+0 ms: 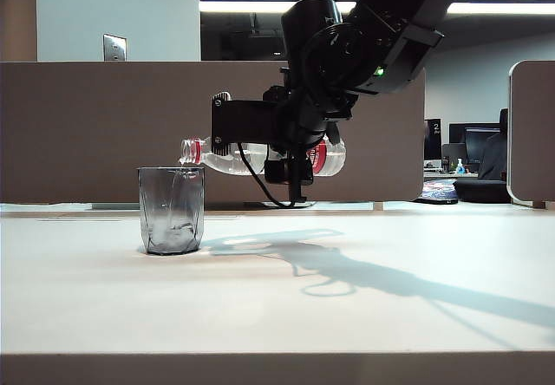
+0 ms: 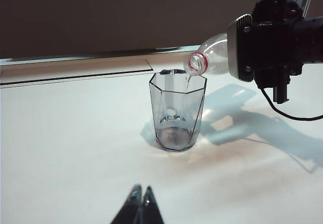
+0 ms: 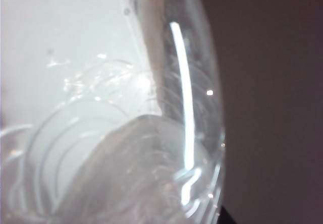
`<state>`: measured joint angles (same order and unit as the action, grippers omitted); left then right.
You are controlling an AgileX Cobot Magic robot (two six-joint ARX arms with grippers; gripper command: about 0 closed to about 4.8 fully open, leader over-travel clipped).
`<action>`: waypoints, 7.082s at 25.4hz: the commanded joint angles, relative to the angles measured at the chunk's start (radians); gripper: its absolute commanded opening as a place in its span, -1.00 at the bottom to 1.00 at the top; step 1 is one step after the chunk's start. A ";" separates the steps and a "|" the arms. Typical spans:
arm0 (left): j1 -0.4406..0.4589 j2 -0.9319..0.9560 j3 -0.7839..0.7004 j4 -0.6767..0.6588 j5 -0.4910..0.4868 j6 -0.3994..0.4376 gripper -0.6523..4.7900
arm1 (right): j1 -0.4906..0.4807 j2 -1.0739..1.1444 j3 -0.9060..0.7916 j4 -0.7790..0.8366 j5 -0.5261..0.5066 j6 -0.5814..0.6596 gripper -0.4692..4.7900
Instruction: Pick up the mineral water bottle on the table and pour water into the mug until it's half full.
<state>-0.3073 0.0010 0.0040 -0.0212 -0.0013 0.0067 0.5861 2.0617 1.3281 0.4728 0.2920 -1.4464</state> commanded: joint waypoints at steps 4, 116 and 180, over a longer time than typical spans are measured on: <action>-0.001 0.000 0.003 0.007 0.002 0.000 -0.78 | 0.002 -0.014 0.010 0.064 0.006 -0.021 0.30; -0.004 0.000 0.003 0.007 0.002 0.000 -0.78 | 0.009 -0.014 0.010 0.062 0.052 0.093 0.29; -0.003 0.000 0.003 0.007 0.002 0.000 -0.78 | -0.070 -0.085 -0.403 0.467 -0.247 1.557 0.51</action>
<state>-0.3115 0.0010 0.0040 -0.0208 -0.0013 0.0067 0.5148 1.9862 0.9260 0.9302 0.0608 0.1085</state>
